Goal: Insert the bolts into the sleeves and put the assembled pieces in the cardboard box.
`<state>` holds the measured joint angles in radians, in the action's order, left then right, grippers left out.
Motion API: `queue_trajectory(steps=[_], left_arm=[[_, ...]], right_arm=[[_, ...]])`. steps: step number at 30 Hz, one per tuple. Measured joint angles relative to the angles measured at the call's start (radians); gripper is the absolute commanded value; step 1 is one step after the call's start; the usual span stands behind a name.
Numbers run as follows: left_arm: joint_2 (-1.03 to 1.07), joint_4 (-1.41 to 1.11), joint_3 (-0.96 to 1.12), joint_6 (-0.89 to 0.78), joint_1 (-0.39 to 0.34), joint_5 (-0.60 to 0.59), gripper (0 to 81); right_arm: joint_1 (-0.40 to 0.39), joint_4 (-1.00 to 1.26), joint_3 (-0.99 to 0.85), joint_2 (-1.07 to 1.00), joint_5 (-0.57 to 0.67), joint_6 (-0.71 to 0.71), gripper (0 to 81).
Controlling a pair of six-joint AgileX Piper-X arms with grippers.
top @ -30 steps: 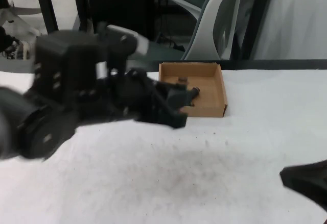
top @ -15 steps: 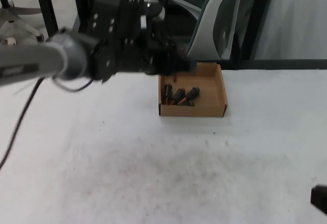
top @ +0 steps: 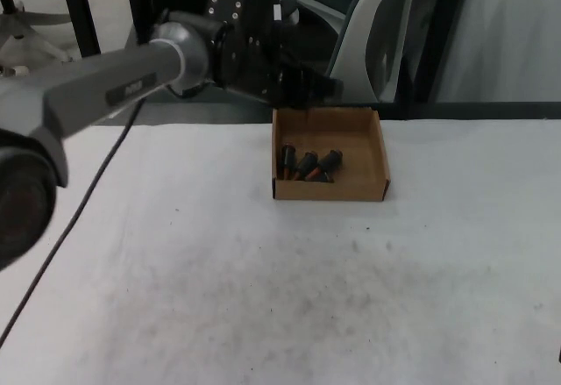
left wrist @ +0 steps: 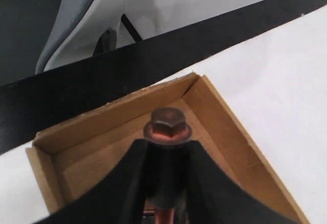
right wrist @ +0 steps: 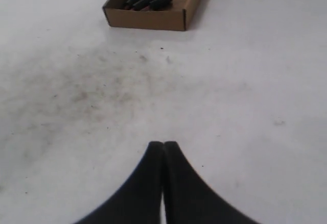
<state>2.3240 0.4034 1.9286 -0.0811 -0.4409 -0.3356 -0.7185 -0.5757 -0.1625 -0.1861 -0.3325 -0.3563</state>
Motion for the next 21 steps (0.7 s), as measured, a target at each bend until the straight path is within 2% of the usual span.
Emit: queue_trajectory(steps=[10, 16, 19, 21], left_arm=[[0.069, 0.044, 0.072, -0.002, 0.000, -0.002, 0.8], [0.093, 0.044, 0.076, -0.002, 0.000, -0.002, 0.8], [0.110, 0.044, 0.076, -0.002, 0.000, -0.002, 0.8], [0.116, 0.043, 0.079, -0.002, 0.000, -0.002, 0.8]], right_arm=[[0.006, 0.098, 0.095, 0.000, -0.044, -0.011, 0.2], [0.076, 0.161, 0.124, 0.000, -0.032, -0.003, 0.2], [0.125, 0.174, 0.124, 0.000, 0.018, 0.027, 0.2], [0.204, 0.183, 0.126, 0.000, 0.043, 0.037, 0.2]])
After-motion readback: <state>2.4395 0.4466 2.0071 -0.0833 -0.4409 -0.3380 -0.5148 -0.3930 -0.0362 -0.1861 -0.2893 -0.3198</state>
